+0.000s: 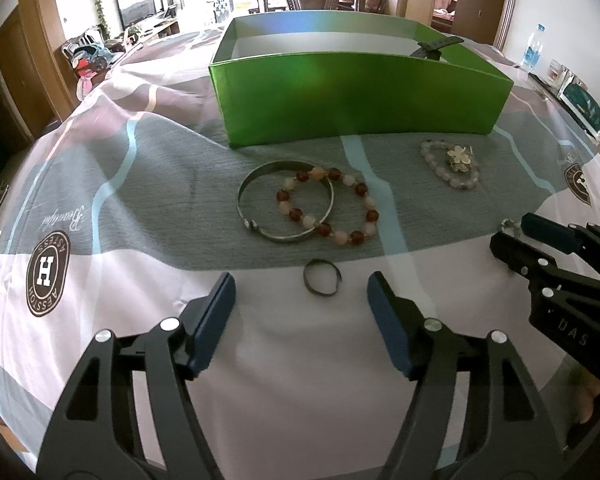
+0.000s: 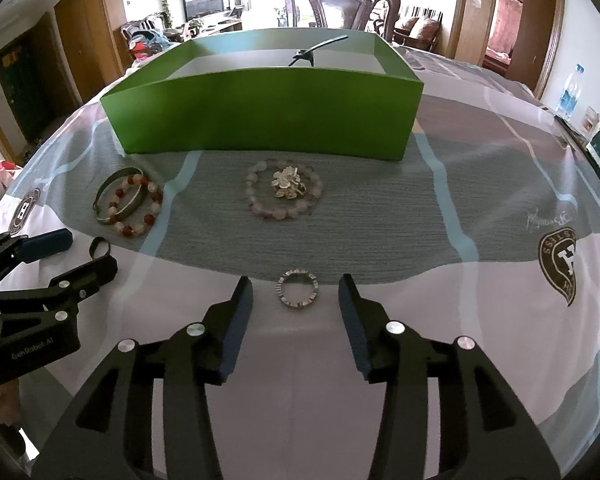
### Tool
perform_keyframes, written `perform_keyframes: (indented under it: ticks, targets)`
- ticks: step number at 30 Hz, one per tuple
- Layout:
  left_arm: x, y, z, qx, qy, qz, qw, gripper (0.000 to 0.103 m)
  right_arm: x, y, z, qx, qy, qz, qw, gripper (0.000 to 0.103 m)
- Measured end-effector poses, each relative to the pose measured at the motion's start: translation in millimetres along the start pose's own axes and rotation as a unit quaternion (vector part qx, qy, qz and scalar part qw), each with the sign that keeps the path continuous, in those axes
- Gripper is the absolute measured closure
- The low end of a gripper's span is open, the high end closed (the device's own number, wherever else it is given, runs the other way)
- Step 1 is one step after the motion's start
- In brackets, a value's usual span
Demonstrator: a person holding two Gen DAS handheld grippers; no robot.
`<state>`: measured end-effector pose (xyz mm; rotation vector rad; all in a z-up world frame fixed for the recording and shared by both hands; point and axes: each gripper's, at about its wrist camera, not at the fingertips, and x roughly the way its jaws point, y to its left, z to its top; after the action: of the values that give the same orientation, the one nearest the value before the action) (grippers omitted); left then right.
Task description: Organize jewelry
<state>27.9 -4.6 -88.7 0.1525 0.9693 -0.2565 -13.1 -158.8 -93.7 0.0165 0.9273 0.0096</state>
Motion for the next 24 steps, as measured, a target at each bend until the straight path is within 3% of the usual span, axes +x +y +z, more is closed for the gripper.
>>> perform_keyframes:
  ticks: [7, 13, 24]
  targets:
    - [0, 0, -1, -0.006, -0.006, 0.002, 1.0, 0.029, 0, 0, -1, 0.002, -0.007, -0.001, 1.0, 0.056]
    - [0, -1, -3, -0.009, -0.017, 0.004, 0.9998, 0.03, 1, -9, -1, 0.021, -0.016, -0.005, 1.0, 0.076]
    - [1, -3, -4, -0.013, -0.03, 0.008, 0.9994, 0.027, 1, -7, -2, 0.012, -0.021, -0.015, 1.0, 0.076]
